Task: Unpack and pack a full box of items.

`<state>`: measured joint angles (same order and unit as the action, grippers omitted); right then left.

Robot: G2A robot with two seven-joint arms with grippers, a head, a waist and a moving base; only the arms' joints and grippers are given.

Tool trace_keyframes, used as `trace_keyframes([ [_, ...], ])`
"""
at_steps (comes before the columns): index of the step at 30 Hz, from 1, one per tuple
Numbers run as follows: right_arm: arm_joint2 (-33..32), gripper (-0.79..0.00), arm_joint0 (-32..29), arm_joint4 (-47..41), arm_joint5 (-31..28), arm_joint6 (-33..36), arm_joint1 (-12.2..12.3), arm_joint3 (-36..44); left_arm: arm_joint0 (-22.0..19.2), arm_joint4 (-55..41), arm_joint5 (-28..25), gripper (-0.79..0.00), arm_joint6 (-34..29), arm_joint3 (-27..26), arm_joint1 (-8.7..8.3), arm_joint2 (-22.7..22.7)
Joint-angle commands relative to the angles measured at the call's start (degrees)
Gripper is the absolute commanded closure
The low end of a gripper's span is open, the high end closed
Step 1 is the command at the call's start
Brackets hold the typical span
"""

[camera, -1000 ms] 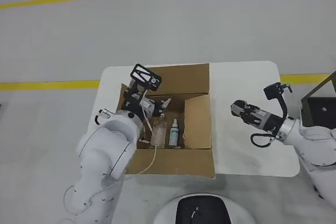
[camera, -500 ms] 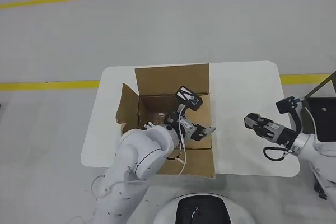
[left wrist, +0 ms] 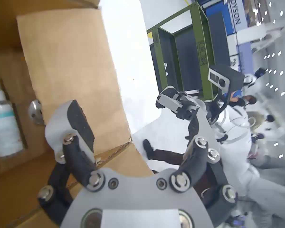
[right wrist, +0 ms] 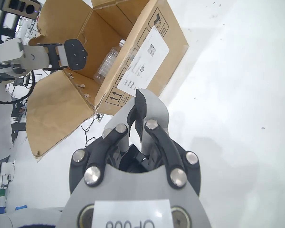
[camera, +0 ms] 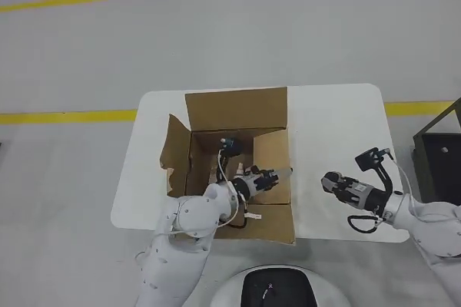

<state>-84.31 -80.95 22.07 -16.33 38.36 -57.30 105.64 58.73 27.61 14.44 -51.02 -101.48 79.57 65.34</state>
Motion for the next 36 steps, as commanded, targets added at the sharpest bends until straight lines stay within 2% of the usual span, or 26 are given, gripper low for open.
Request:
trace_keyframes([
  [1, 1.35, 0.0, 0.34, 0.35, 0.13, -0.07, -0.13, -0.34, 0.3, -0.52, 0.04, -0.785, 0.27, 1.34, -0.07, 0.11],
  [19, 9.02, 0.0, 3.81, 2.26, 0.45, -1.62, -1.16, -3.54, 3.51, -2.46, -0.1, -0.785, 4.56, 6.51, -0.75, 0.87],
  [30, 9.99, 0.0, 4.78, 1.79, 0.55, -1.59, -1.38, -4.16, 2.95, 1.32, -0.21, -0.785, 4.19, 5.28, -1.73, 2.88],
  [36, 10.65, 0.0, 5.84, 1.64, 0.71, -1.53, -1.54, -4.62, 2.26, 1.88, -1.34, -0.785, 4.05, 7.91, -1.88, 2.09],
])
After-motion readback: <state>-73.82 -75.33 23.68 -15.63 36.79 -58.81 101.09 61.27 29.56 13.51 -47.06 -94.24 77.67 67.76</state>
